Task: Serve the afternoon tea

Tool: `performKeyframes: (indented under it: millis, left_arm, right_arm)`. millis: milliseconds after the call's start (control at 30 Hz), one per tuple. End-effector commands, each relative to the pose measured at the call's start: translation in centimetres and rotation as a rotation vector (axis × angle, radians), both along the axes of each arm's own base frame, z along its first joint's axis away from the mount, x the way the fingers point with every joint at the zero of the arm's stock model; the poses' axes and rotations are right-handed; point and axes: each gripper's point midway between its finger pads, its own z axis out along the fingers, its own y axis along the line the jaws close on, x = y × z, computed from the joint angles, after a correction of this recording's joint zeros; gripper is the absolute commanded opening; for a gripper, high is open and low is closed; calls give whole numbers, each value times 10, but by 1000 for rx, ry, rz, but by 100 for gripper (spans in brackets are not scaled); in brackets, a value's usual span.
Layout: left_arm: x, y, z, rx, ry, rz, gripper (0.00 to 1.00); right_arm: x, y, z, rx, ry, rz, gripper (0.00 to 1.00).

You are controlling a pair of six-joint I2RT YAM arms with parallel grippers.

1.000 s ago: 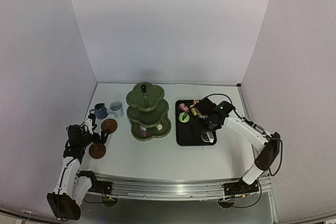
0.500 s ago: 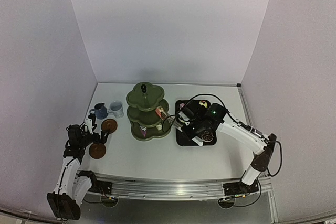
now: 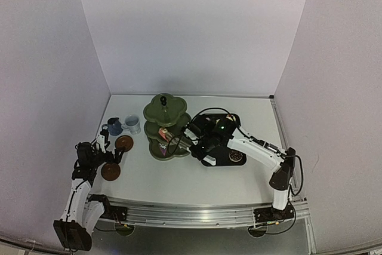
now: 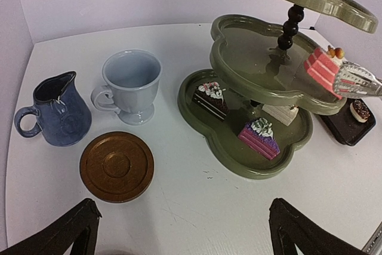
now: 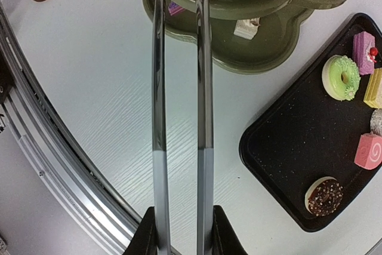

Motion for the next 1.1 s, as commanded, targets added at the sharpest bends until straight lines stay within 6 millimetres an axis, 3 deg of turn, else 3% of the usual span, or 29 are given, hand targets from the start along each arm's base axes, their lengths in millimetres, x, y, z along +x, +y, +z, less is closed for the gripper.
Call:
performKeyframes:
  millis: [0,233,633,800,1067]
  left_arm:
    - [1,-2,6,8,-40,-16,99]
    - [0,-3,5,6,-38,-20,100]
    - [0,-3,4,5,-34,-22,99]
    - [0,-4,4,2,-32,-27,99]
    - [-1,-6,3,-5,-30,-38,99]
  right_arm:
    - [12,11,7,19,-53,15,14]
    - [21,13,7,6,-83,-6,36]
    - [21,8,32,55,-115,-35,41]
    - [17,-11,57,95,-150,-83,41]
    - [18,-59,73,161,-164,-233,40]
